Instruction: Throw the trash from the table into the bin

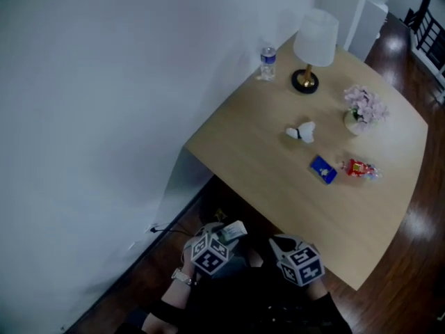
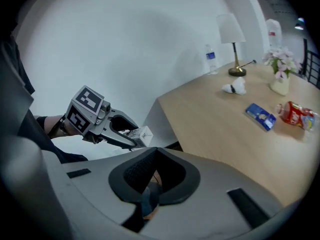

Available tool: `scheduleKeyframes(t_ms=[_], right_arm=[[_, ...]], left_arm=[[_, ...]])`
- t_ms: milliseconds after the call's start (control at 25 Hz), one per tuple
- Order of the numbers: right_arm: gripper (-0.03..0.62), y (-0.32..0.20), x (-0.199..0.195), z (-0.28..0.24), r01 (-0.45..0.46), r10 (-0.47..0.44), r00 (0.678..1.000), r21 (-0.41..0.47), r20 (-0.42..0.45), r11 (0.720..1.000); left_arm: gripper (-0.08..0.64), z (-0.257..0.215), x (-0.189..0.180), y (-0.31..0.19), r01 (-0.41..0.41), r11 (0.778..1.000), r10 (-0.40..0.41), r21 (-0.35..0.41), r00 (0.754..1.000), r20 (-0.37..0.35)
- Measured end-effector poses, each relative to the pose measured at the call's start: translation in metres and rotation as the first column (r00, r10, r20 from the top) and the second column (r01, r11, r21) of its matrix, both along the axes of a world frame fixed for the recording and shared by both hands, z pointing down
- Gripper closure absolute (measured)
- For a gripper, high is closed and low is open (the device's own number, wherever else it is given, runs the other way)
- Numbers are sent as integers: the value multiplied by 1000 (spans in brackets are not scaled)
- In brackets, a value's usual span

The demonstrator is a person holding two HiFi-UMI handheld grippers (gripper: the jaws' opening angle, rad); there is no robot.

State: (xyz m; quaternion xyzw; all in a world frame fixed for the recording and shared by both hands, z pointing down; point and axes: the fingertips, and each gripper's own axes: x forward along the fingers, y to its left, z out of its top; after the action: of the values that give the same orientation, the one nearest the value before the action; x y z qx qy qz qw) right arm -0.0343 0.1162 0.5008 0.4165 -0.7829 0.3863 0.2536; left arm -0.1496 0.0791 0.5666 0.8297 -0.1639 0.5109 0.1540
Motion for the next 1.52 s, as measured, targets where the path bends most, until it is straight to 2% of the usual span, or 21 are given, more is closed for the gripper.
scheduleKeyframes(t_ms=[160, 320, 520, 720, 880, 1080, 1280, 1520], right_arm=[[588, -11, -42, 13, 136, -136, 991, -26, -15, 990], [588, -25, -78, 32, 212, -214, 976, -55, -31, 976], [588, -38, -120, 58, 268, -273, 961, -114, -34, 957], [588, -46, -152, 89, 286, -295, 955, -164, -35, 944], [588, -54, -162, 134, 272, -291, 955, -218, -58, 937], [588, -71, -178, 182, 235, -260, 963, -254, -68, 938], [588, -77, -188, 212, 212, -238, 969, -282, -62, 936], [588, -71, -190, 226, 213, -236, 970, -288, -49, 934]], left_arm=[[293, 23, -44, -2, 105, 994, -105, -30, 994, 18], [294, 50, -72, -9, 171, 984, -170, -50, 985, 26], [293, 129, -111, -29, 328, 942, -323, -68, 944, 72], [293, 224, -138, -48, 404, 907, -390, -118, 912, 126], [293, 288, -154, -59, 448, 882, -426, -148, 891, 158], [293, 357, -163, -65, 481, 857, -454, -186, 875, 170], [291, 396, -165, -72, 483, 855, -459, -189, 874, 159], [269, 424, -160, -66, 501, 823, -474, -266, 865, 163]])
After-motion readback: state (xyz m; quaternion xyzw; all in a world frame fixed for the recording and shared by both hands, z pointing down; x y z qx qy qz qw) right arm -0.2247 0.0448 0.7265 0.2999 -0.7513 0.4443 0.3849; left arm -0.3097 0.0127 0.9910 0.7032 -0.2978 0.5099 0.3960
